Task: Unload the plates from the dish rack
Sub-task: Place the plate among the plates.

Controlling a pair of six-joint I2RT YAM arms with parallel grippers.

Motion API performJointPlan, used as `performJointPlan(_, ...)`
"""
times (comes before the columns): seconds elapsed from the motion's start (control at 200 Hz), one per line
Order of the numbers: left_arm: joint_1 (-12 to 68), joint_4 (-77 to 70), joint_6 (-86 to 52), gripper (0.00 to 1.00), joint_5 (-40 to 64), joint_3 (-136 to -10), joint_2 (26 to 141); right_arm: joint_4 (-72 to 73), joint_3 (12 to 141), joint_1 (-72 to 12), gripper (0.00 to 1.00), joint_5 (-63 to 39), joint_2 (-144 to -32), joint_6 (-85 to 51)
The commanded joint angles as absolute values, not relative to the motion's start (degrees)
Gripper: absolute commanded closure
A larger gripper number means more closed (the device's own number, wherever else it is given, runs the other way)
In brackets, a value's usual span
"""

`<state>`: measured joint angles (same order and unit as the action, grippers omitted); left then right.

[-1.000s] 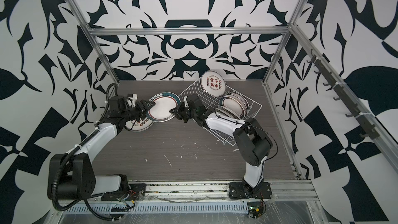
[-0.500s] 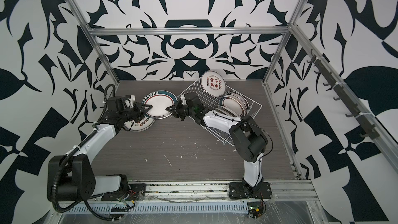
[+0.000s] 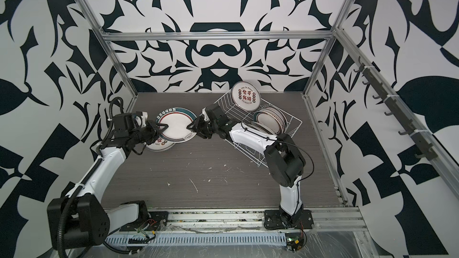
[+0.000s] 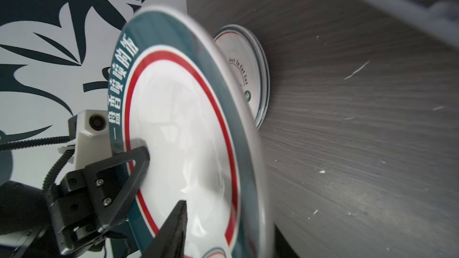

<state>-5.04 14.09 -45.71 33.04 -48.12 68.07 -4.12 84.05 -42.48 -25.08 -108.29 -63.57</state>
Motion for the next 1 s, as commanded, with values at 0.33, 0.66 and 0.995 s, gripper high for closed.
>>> performJointPlan(0.33, -19.1, 25.8, -38.7, 1.0, 27.7, -49.4, 65.8, -42.5, 103.5, -40.8, 0.51, -0.1, -102.4, -33.3)
performJointPlan(0.66, -20.7, 26.2, -37.7, 0.99, 20.4, -49.0, 70.8, -50.3, 106.7, -33.7, 0.48, 4.0, -95.5, -24.5)
performJointPlan(0.995, -20.9, 23.6, -39.1, 0.95, 19.0, -49.1, 76.9, -49.2, 99.5, -26.7, 0.48, 1.0, -88.5, -23.0)
